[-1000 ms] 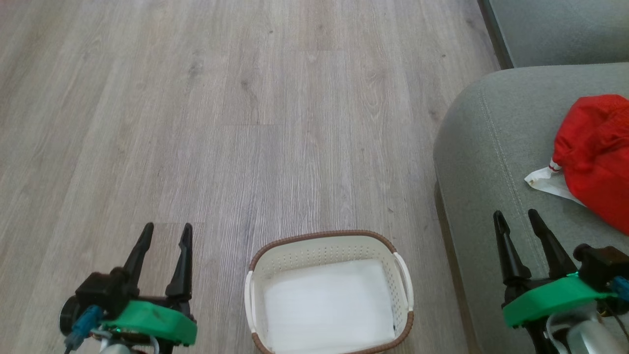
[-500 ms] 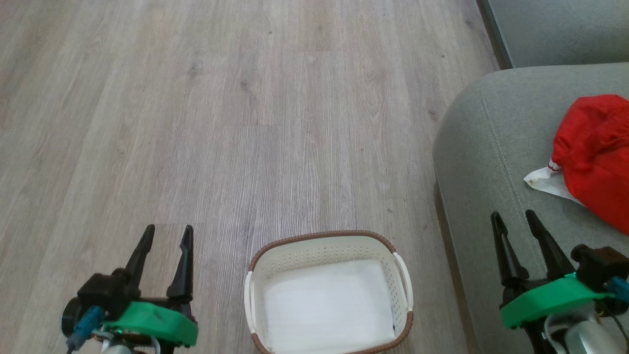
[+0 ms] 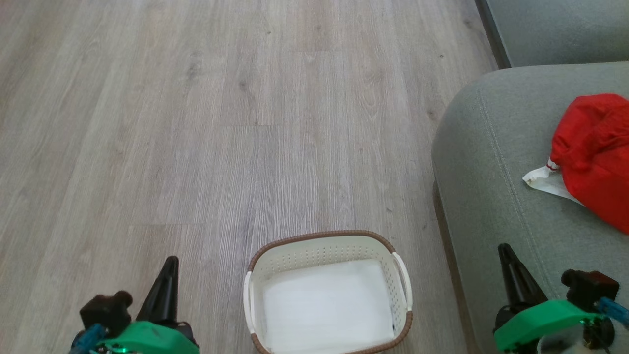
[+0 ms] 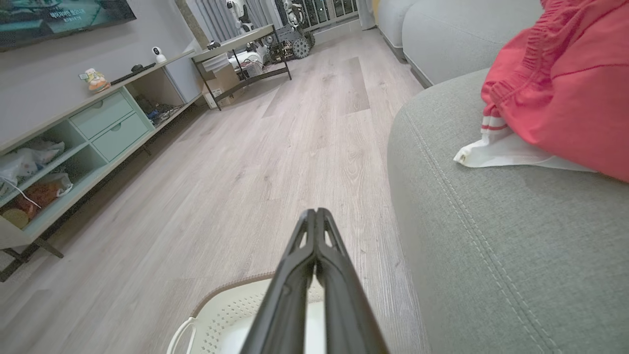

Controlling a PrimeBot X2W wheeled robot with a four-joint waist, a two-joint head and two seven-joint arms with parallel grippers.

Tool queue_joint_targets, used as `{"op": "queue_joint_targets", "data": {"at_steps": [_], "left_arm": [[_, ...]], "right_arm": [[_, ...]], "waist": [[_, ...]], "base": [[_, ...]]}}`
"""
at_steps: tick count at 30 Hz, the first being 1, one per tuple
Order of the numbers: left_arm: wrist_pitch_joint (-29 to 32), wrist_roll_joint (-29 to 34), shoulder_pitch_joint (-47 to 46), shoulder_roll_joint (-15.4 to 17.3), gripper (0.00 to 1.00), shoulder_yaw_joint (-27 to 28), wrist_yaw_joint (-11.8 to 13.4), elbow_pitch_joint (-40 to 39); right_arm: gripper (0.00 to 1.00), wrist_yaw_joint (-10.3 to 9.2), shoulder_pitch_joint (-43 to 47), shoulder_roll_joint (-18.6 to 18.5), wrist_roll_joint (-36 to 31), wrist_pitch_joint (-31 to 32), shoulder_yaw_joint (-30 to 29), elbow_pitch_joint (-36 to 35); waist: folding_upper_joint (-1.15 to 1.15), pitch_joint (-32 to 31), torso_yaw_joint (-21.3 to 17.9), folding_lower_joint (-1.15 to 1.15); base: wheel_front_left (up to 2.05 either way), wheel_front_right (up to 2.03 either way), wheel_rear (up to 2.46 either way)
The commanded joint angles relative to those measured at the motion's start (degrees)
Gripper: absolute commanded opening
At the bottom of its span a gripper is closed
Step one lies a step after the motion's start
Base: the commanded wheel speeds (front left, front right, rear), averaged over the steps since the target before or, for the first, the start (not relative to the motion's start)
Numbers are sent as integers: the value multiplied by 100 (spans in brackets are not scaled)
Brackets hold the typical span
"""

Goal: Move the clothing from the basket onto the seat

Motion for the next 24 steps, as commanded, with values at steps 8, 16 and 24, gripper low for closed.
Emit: {"op": "queue_joint_targets", "data": {"at_steps": [8, 16, 24], "left_arm": [[144, -620, -315, -10, 0, 151, -6, -182], [274, -1129, -370, -23, 0, 223, -8, -177], [406, -1637, -425, -37, 0, 297, -11, -171]], "right_arm": [[0, 0, -265, 9, 526, 160, -147, -195], [0, 0, -313, 67, 954, 288, -222, -198], [0, -1, -361, 125, 1382, 417, -298, -202]], "waist": [[0, 6, -11, 0], [0, 12, -22, 0], [0, 18, -32, 0]], "base": [[0, 0, 0], [0, 0, 0], [0, 0, 0]]}}
